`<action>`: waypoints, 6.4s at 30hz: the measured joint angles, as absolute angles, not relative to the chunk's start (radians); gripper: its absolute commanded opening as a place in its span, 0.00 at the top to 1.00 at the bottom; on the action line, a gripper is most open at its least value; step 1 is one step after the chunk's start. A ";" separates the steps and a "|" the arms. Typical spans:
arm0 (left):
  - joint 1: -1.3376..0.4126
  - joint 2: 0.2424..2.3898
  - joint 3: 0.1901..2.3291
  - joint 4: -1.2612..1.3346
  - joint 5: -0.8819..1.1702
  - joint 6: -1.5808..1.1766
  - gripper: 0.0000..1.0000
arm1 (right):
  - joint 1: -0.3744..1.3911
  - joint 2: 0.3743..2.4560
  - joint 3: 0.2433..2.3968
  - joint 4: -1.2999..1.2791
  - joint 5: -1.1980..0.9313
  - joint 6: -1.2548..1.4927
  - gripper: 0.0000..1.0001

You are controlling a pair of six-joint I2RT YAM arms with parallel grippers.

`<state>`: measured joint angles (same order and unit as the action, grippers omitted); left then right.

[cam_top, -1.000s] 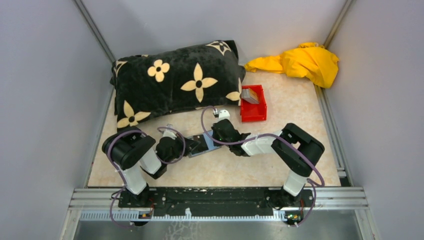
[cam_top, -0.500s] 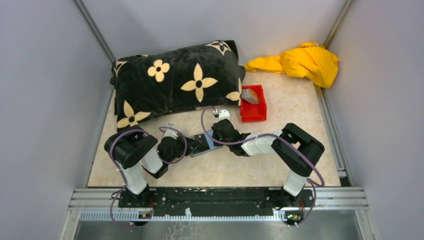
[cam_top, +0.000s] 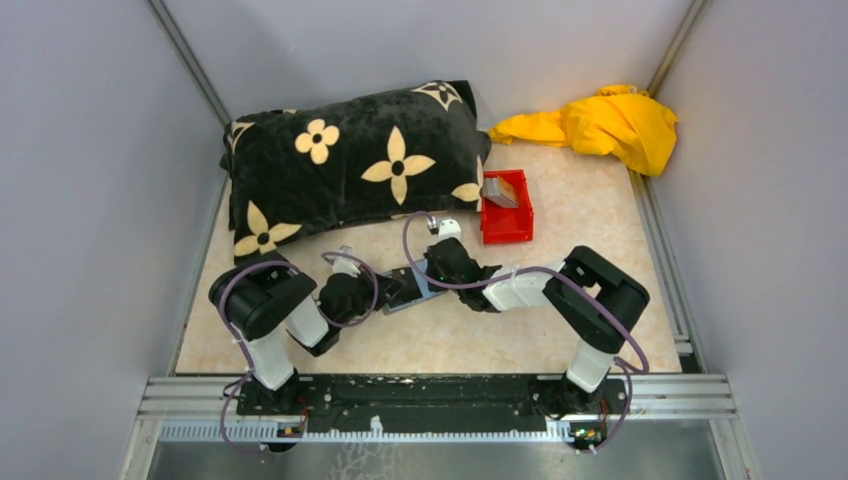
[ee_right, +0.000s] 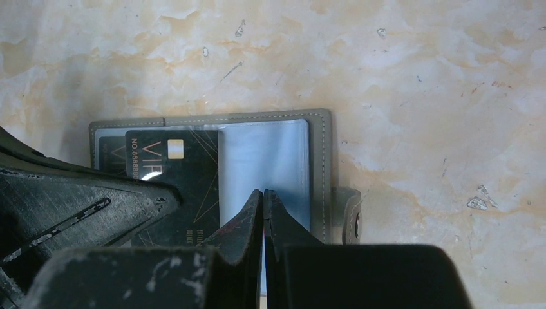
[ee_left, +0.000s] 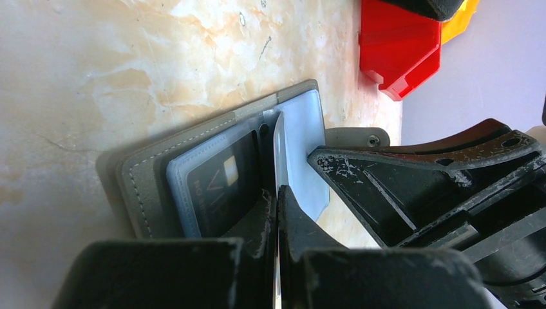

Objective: Put the credit cards into the card holder
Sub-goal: Insert the credit card into the card holder.

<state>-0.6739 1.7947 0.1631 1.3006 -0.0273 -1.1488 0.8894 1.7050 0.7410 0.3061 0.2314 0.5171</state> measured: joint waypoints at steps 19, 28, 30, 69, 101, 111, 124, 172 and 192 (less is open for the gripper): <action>-0.704 1.767 0.186 1.248 -0.076 -1.063 1.00 | 0.886 1.705 0.749 0.291 0.238 0.519 1.00; -0.748 1.830 0.190 1.318 -0.130 -1.154 1.00 | 0.881 1.705 0.749 0.287 0.242 0.520 1.00; -0.758 1.838 0.186 1.327 -0.148 -1.193 1.00 | 0.881 1.705 0.749 0.287 0.242 0.520 1.00; -0.815 1.760 0.402 0.909 -0.189 -1.263 0.65 | 0.804 1.617 0.756 0.071 0.323 0.435 1.00; -0.845 1.801 0.830 0.241 -0.215 -1.069 0.42 | 0.778 1.618 0.754 0.056 0.354 0.411 1.00; -0.869 1.806 0.873 0.181 -0.237 -1.005 0.31 | 0.777 1.618 0.754 0.057 0.352 0.412 1.00; -0.880 1.737 0.879 0.007 -0.288 -0.988 0.23 | 0.779 1.624 0.754 0.083 0.278 0.429 1.00; -0.866 1.591 0.839 -0.265 -0.313 -0.995 0.14 | 0.804 1.526 0.768 0.026 0.204 0.427 1.00; -0.866 1.591 0.836 -0.260 -0.313 -0.995 0.14 | 0.853 1.557 0.833 -0.004 0.158 0.430 1.00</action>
<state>-0.8658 1.5913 0.8356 -0.2596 -0.3126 -0.9951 0.8532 1.5570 0.8333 -0.0044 0.1581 0.4305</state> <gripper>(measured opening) 0.854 0.004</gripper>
